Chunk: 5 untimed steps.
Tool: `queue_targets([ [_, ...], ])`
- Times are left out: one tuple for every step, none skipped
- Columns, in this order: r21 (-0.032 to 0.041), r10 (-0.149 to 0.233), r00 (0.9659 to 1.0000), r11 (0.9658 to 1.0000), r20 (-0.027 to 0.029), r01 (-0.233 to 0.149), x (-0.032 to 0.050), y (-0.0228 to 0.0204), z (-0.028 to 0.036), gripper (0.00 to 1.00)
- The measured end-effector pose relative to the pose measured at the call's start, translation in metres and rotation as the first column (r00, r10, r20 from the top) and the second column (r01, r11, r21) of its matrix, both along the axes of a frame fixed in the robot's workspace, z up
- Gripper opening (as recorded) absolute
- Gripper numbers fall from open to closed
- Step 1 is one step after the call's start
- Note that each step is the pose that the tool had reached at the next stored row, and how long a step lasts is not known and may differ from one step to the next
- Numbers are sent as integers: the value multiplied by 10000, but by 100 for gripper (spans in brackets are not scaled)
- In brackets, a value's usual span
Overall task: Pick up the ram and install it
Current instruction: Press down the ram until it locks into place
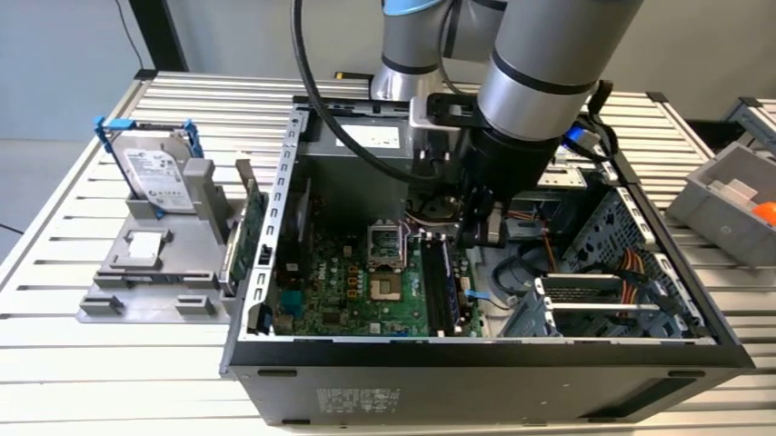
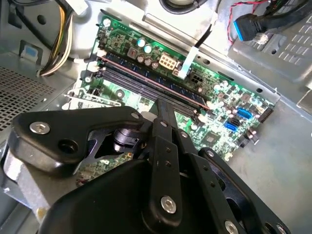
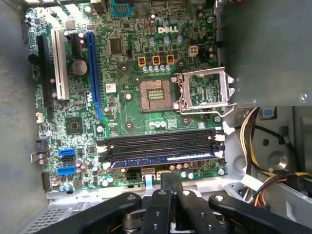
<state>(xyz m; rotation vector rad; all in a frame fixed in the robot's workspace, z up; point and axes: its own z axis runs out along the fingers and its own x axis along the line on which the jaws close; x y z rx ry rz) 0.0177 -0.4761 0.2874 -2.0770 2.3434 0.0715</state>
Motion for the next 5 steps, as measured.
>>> queue_targets([
  [0,0,10000,10000,0,0,0,0,0,0],
  [1,0,10000,10000,1,0,0,0,0,0],
  [-1,0,10000,10000,0,0,0,0,1,0],
  [-1,0,10000,10000,0,0,0,0,1,0],
  [0,0,10000,10000,0,0,0,0,2,0],
])
